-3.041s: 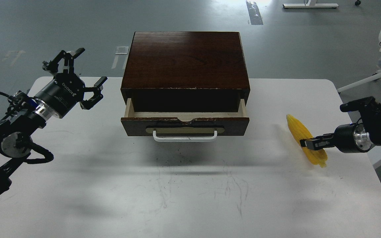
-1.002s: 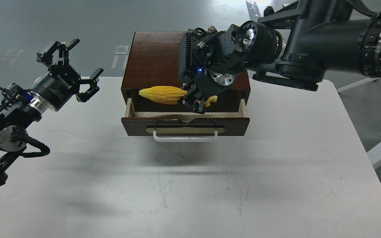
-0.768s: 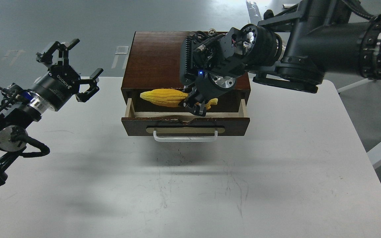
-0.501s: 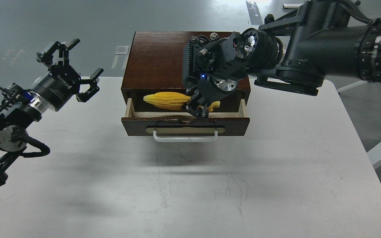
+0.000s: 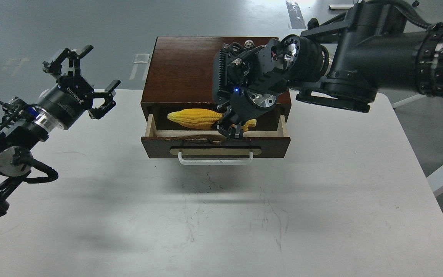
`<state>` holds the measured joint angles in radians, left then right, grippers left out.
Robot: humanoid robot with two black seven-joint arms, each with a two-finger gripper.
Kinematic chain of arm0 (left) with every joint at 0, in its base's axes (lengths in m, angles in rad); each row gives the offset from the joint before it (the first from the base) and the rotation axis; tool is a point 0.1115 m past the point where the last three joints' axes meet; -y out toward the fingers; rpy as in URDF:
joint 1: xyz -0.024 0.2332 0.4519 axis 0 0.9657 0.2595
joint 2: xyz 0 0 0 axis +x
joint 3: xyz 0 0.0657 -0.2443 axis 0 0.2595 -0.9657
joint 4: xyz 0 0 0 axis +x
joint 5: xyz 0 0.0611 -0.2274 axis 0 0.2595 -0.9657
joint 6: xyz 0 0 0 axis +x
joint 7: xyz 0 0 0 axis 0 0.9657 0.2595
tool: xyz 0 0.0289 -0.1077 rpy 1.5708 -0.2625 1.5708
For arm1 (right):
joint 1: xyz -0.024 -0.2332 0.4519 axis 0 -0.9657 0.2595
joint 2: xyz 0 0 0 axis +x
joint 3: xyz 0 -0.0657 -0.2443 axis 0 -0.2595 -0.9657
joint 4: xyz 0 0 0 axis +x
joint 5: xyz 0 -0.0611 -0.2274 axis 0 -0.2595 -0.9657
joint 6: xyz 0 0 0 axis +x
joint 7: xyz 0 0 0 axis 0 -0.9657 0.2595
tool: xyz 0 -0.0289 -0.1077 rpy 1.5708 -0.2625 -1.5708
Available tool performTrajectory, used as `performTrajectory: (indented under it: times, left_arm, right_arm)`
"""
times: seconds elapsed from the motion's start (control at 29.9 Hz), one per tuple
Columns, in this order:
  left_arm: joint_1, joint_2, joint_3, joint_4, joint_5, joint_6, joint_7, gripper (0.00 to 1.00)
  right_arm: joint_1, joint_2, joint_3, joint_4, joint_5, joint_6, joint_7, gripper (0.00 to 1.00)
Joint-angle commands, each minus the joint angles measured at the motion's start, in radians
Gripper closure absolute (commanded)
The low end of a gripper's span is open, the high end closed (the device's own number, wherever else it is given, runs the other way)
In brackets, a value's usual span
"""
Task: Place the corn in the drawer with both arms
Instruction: 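Lower the corn into the open drawer with the right gripper, then open the right gripper and lift it away from the drawer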
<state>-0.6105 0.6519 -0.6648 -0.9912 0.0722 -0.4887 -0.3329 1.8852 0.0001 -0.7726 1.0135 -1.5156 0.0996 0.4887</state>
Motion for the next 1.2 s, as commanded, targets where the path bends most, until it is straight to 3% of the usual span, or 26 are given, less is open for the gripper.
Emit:
performTrajectory:
  times: [0.0,0.43,0.74,1.17]
  left_arm:
    - [0.000,0.000,-0.001,-0.001,0.000,0.000,0.000,0.01]
    - [0.000,-0.002,-0.001,0.000,-0.002,0.000,0.000,0.01]
    - [0.000,-0.002,-0.001,0.000,-0.002,0.000,0.000,0.01]
    - [-0.002,-0.002,-0.006,0.000,0.000,0.000,0.002,0.01]
  right_arm:
    - [0.000,0.000,0.001,0.000,0.002,0.000,0.000,0.54]
    - [0.000,0.000,0.001,0.002,0.003,0.000,0.000,0.48]
    - [0.003,0.000,-0.001,0.010,0.005,0.000,0.000,0.38]
    - [0.044,0.000,0.018,0.017,0.020,0.000,0.000,0.38]
